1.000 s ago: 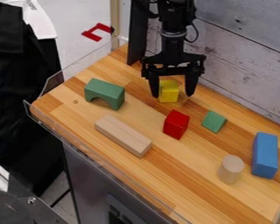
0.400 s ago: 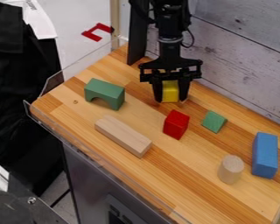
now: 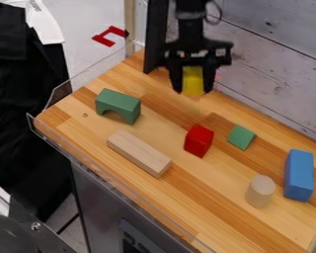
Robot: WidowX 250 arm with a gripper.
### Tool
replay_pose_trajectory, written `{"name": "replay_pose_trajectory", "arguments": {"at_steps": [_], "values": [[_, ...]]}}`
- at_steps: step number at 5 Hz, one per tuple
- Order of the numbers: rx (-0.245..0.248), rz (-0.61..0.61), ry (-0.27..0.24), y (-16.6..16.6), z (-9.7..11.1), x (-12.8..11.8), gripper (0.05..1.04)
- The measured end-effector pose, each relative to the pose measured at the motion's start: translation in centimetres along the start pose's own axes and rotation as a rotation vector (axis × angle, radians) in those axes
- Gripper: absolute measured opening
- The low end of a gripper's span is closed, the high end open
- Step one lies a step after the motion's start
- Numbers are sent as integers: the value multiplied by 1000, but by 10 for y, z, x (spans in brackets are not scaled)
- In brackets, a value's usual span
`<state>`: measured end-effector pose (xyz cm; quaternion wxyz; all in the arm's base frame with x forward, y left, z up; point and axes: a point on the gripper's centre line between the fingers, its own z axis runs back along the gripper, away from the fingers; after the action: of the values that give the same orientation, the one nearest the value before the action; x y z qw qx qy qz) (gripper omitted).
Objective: Put the yellow cube on the top of red cube
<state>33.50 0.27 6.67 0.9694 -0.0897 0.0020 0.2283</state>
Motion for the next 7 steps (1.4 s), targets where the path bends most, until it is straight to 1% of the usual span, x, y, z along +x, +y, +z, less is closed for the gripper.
{"name": "replay_pose_trajectory", "arguments": {"at_steps": [1, 2, 3, 4, 5, 6, 7], "values": [[8, -143, 44, -10, 11, -26, 582], [21, -251, 89, -17, 1, -46, 582], [19, -304, 92, -21, -6, -53, 582], [22, -318, 82, -19, -10, -52, 582], [31, -326, 114, -17, -22, -53, 582], [52, -334, 117, -13, -29, -50, 582], [81, -341, 135, -8, -37, -50, 582]]}}
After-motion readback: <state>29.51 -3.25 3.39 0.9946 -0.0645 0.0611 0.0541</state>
